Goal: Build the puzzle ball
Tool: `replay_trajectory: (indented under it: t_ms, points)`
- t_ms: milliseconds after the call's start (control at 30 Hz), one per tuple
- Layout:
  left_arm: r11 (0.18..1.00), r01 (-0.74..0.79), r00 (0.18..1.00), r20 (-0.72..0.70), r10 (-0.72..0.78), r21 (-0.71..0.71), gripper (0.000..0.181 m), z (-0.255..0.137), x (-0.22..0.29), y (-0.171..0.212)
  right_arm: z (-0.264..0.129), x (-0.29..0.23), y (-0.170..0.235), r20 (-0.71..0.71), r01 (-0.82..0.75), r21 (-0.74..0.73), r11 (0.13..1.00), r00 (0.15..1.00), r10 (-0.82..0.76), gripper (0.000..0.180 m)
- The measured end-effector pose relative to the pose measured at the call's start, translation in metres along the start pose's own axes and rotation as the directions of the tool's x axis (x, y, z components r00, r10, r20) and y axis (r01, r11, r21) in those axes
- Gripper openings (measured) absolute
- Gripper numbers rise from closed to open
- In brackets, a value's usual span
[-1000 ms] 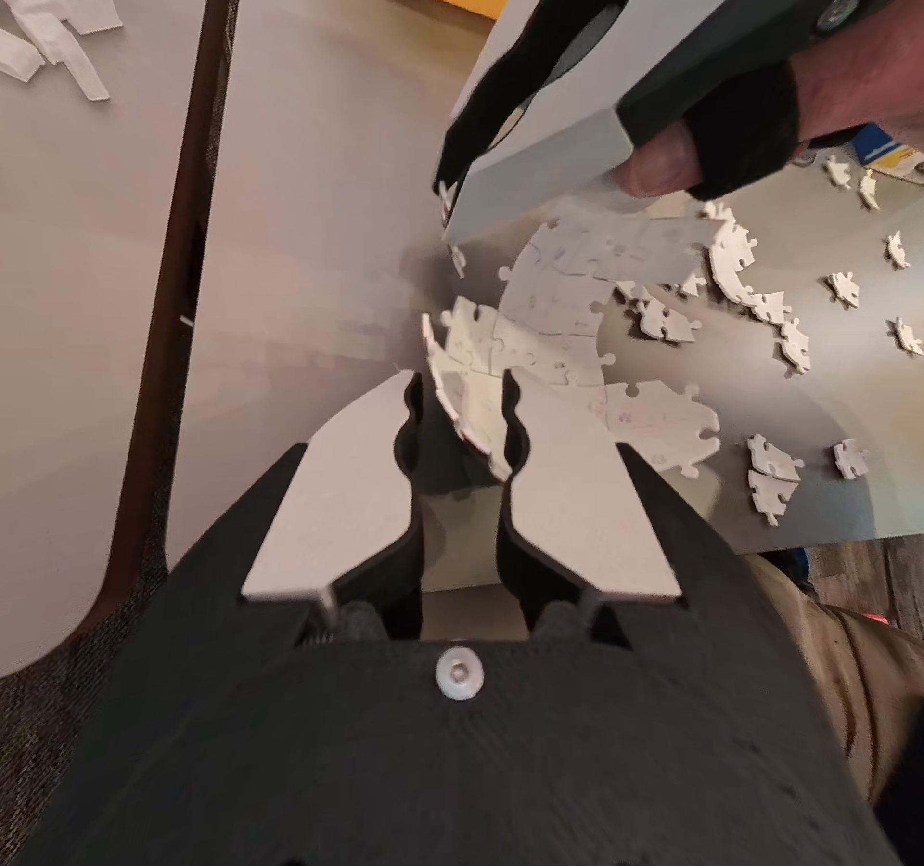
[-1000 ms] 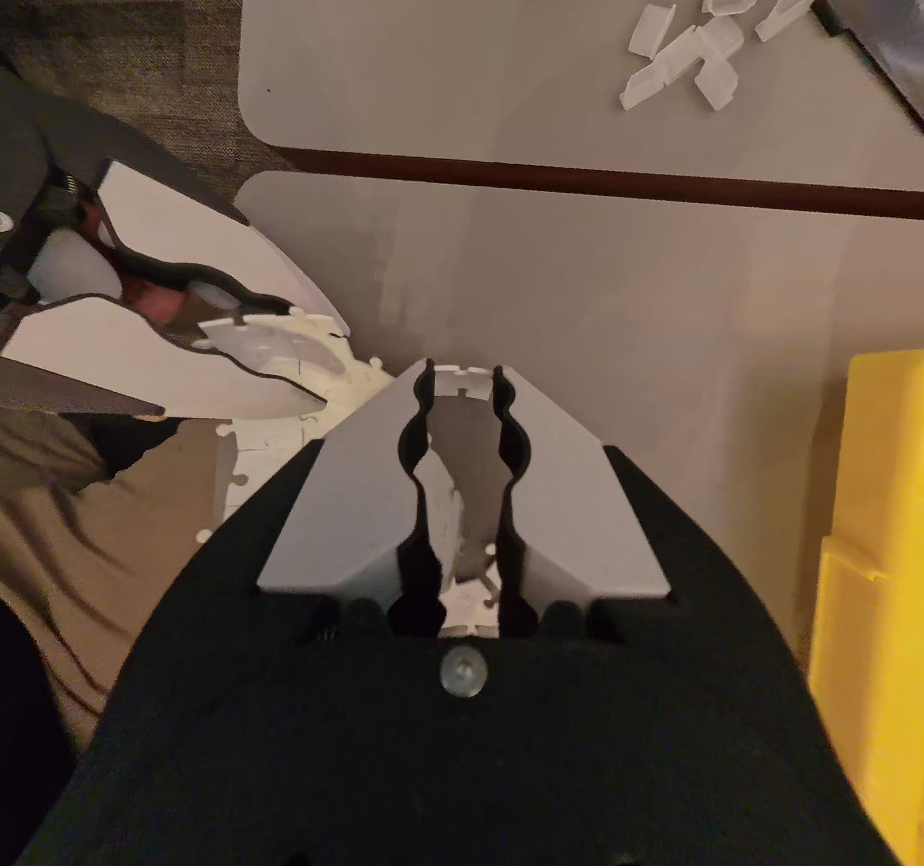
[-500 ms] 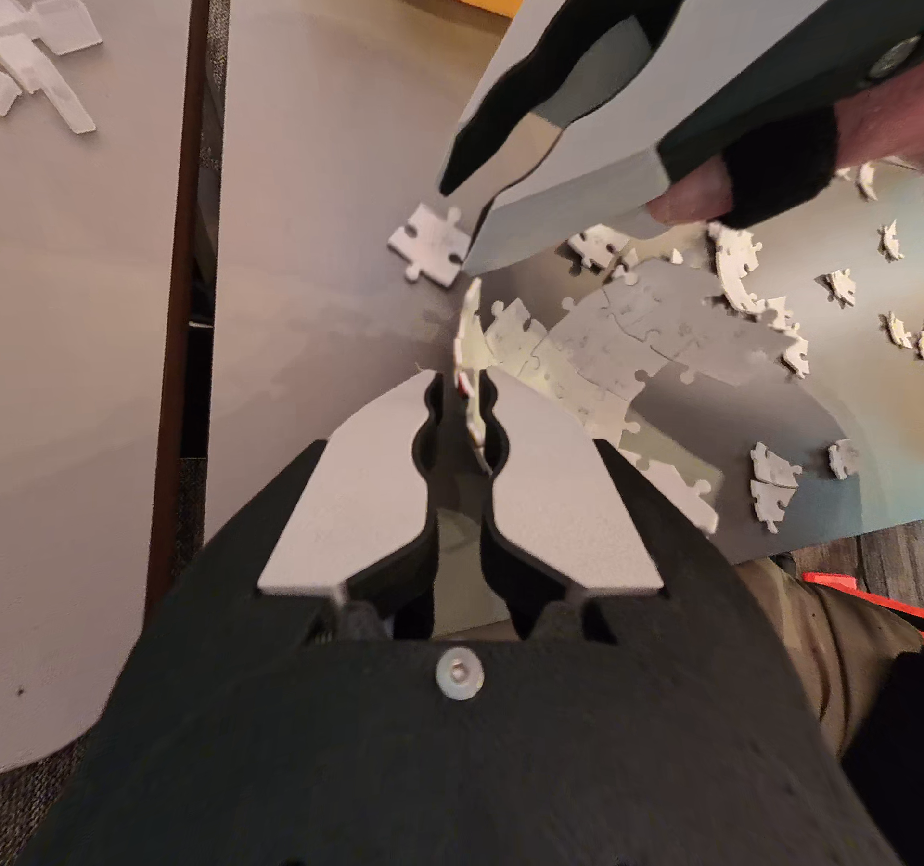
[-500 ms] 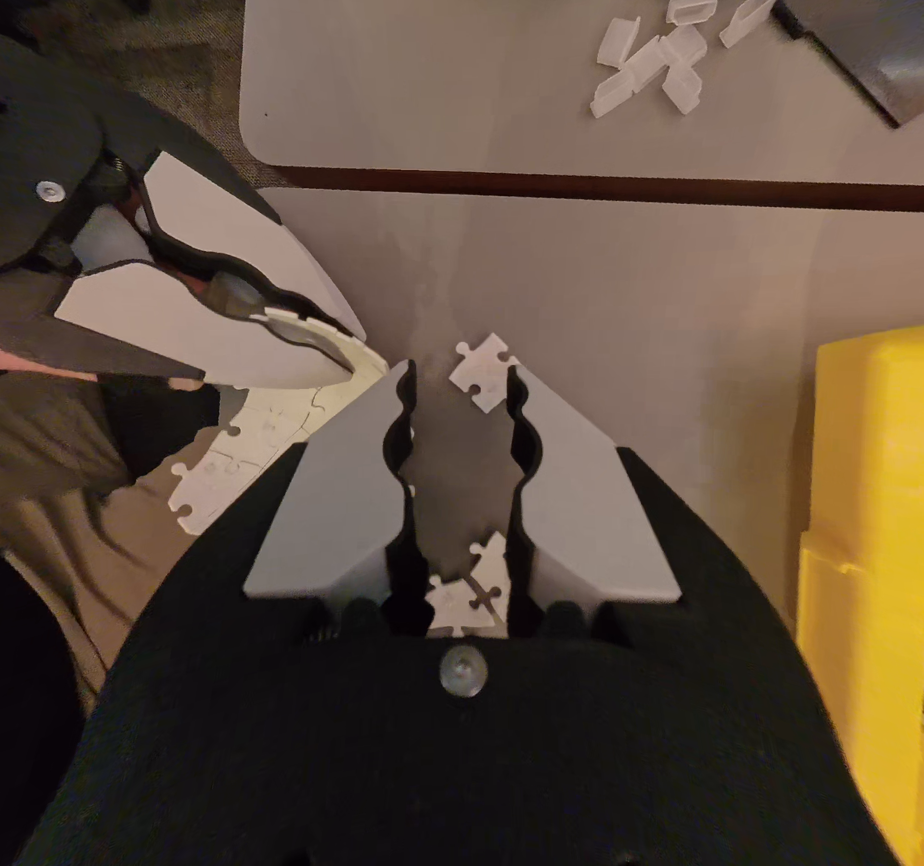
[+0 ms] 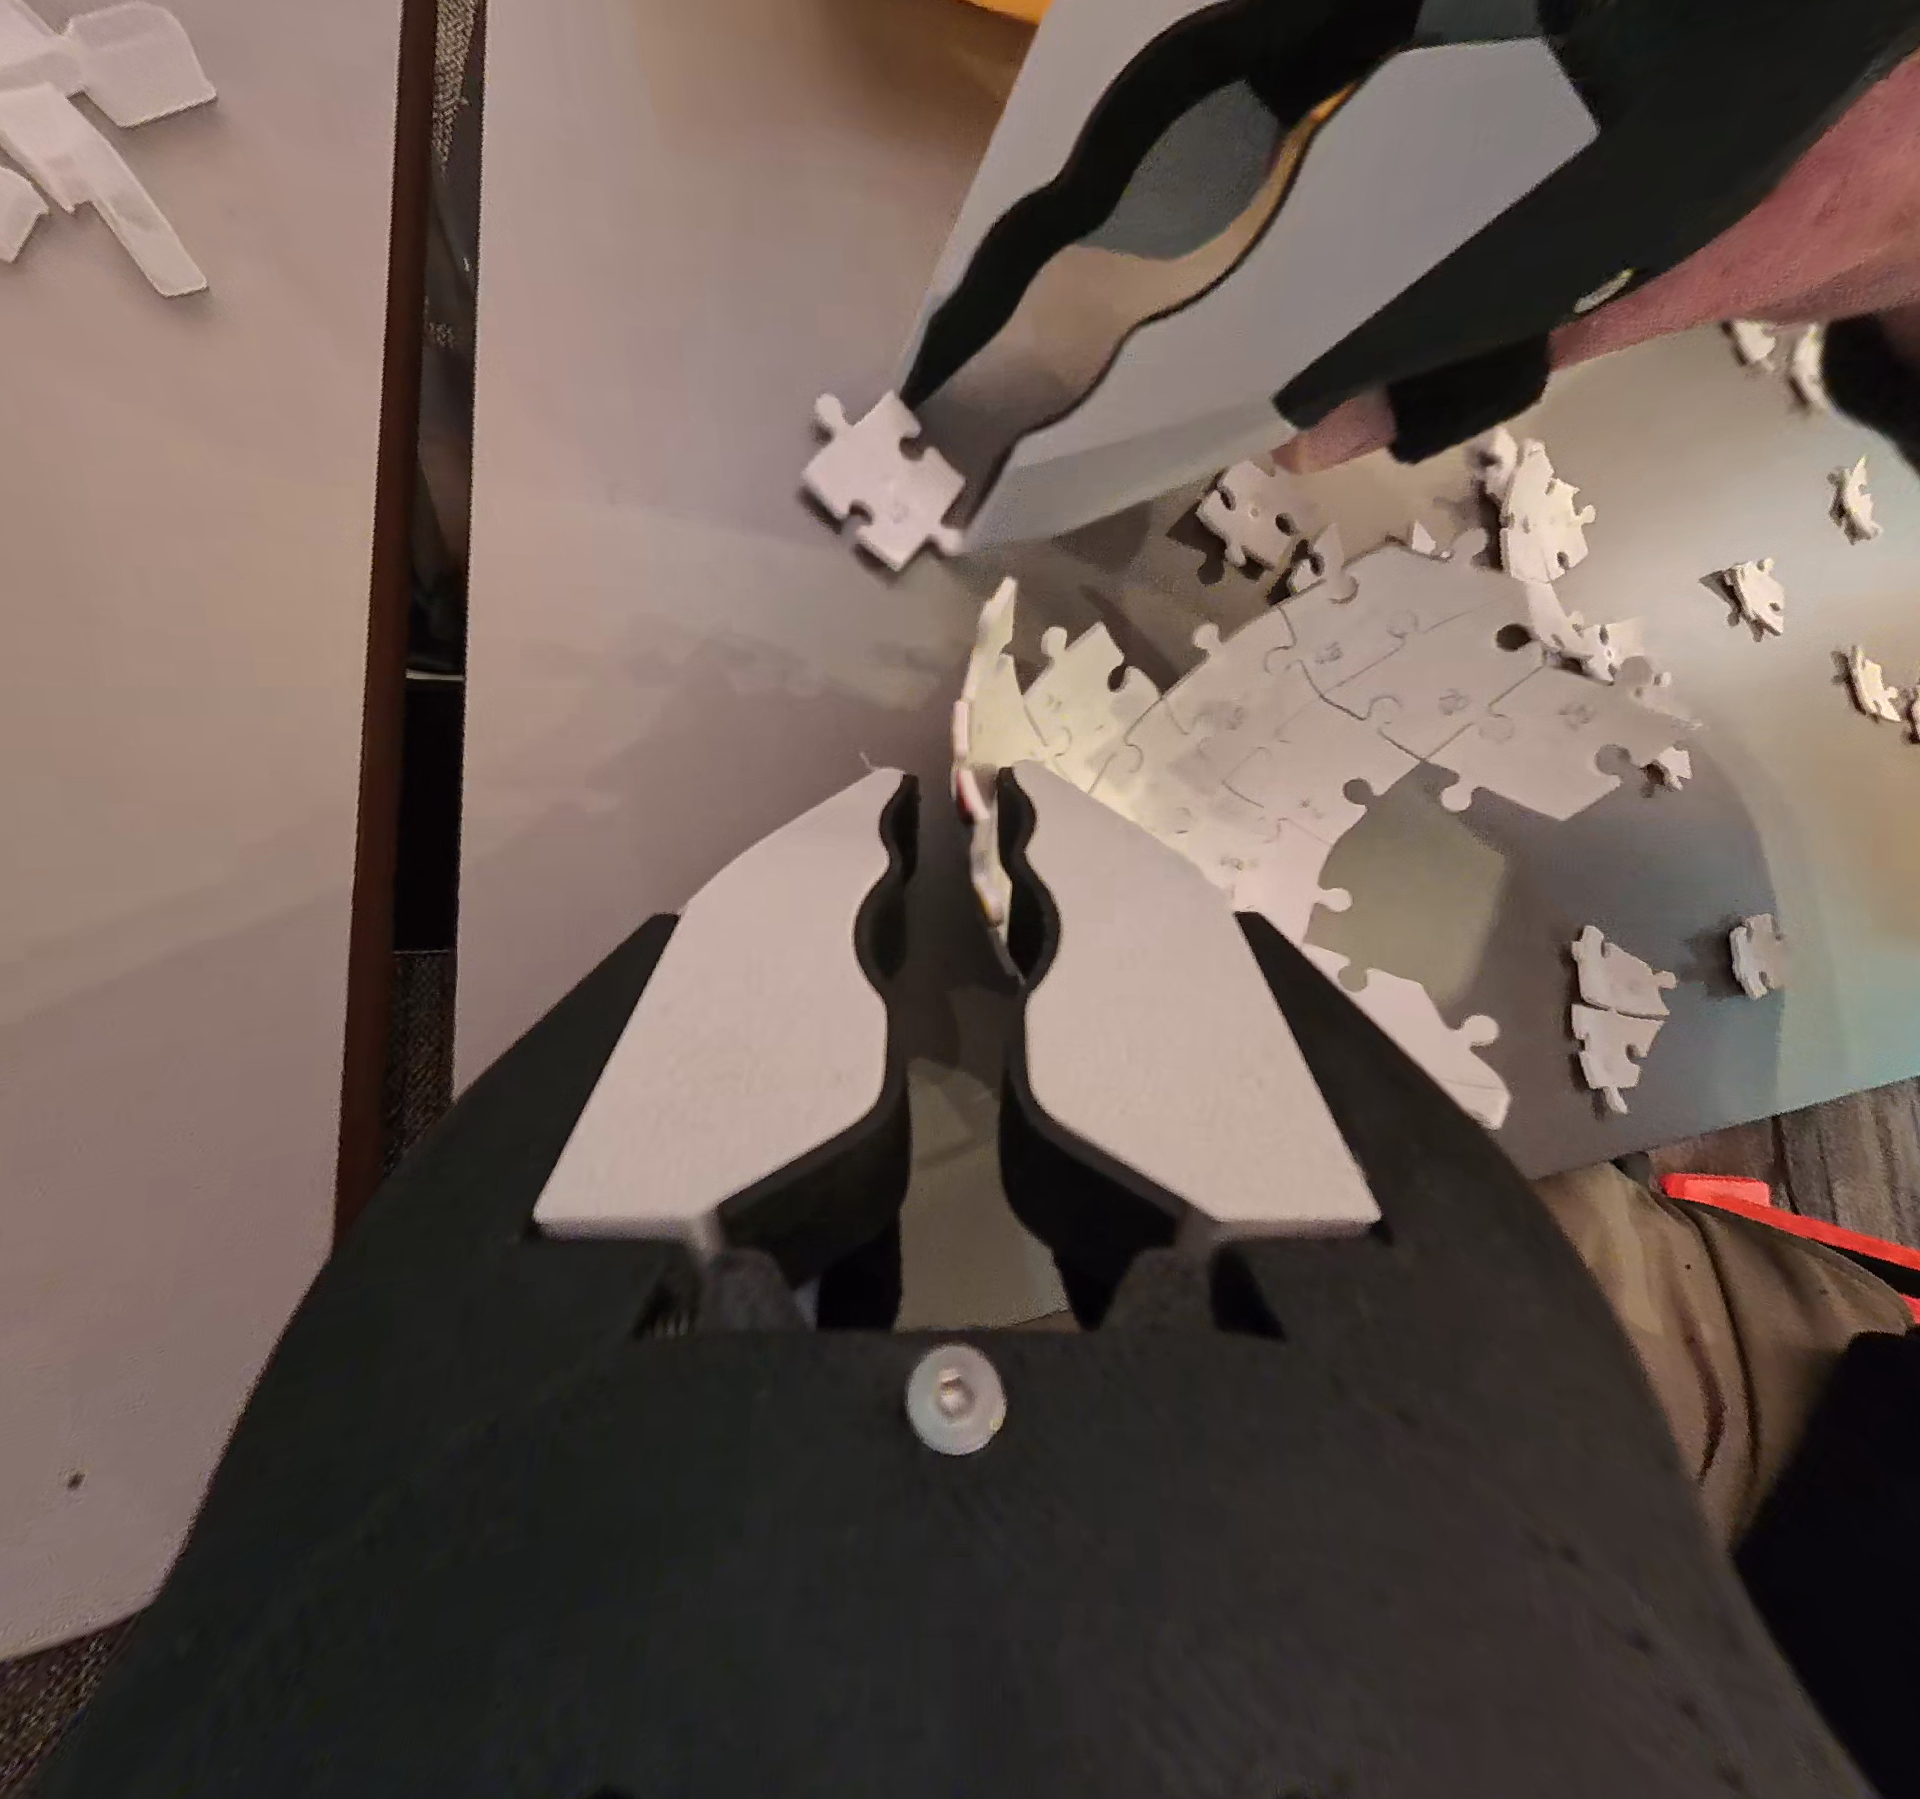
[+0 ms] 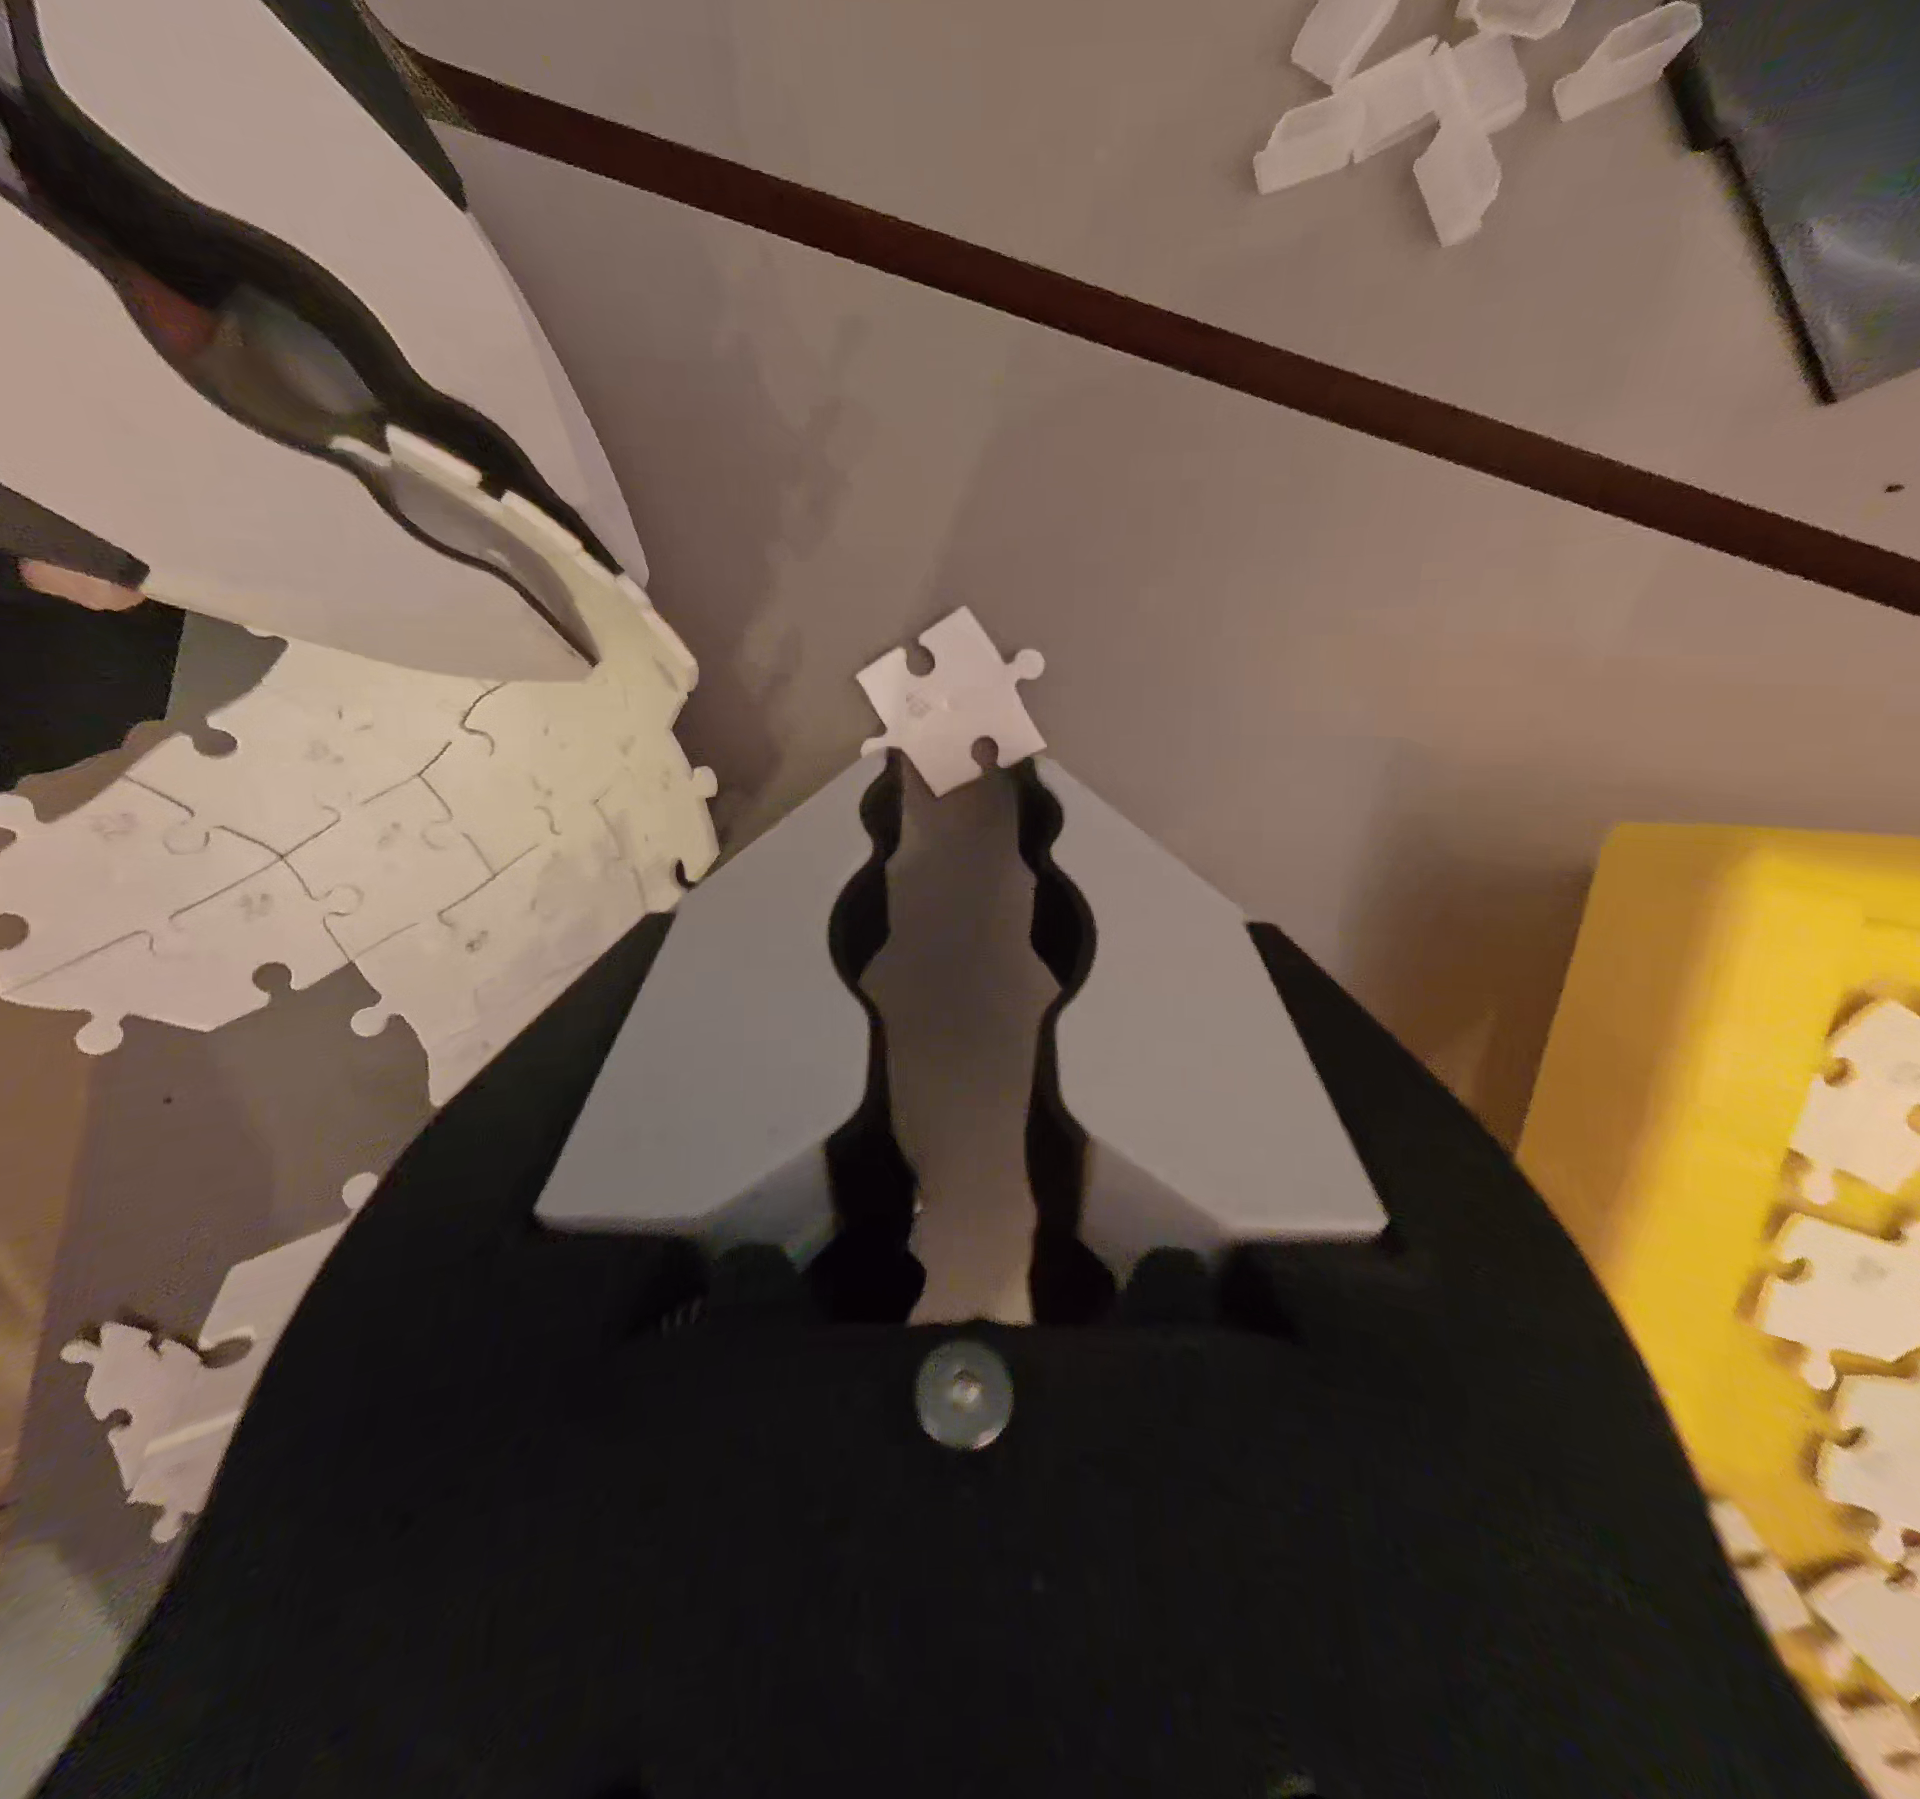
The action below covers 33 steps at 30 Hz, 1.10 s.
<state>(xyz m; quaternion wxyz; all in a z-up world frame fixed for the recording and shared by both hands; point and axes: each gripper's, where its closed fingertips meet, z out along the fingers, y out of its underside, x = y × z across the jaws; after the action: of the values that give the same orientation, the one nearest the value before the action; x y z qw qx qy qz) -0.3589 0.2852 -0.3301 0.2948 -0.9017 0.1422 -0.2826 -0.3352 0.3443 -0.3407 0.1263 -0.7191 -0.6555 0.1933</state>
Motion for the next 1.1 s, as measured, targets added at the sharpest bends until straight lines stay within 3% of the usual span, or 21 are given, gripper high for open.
replay_trajectory:
  t_ms: [200,267,367,633,900,1100]
  points:
    - [1.000,-0.013,1.000,-0.001,0.013,-0.008,0.017,0.000,-0.001,-0.002,0.001,0.002,0.002,0.001,0.019,0.000,1.000,1.000,-0.019,0.000]
    - [1.000,-0.019,1.000,-0.003,0.019,-0.001,0.019,-0.002,-0.001,-0.004,-0.001,0.006,0.004,-0.019,0.035,-0.011,0.999,0.999,-0.035,0.005]
    - [1.000,-0.023,1.000,-0.011,0.023,0.015,0.021,-0.006,0.000,-0.008,-0.004,-0.001,-0.003,0.024,-0.001,0.025,1.000,1.000,0.001,0.028]
    - [0.999,-0.042,0.999,-0.011,0.042,0.002,0.023,-0.004,0.000,-0.008,0.005,0.001,-0.005,-0.069,0.070,0.047,0.996,0.995,-0.066,0.000]
    - [0.999,-0.043,0.999,-0.012,0.043,0.005,0.025,-0.004,-0.002,-0.009,0.001,0.002,-0.006,-0.069,0.121,0.075,0.990,0.991,-0.116,0.000]
    - [0.999,-0.045,0.999,-0.016,0.045,0.001,0.025,-0.003,-0.003,-0.008,-0.007,0.002,-0.011,-0.014,0.196,0.053,0.979,0.981,-0.195,0.016]
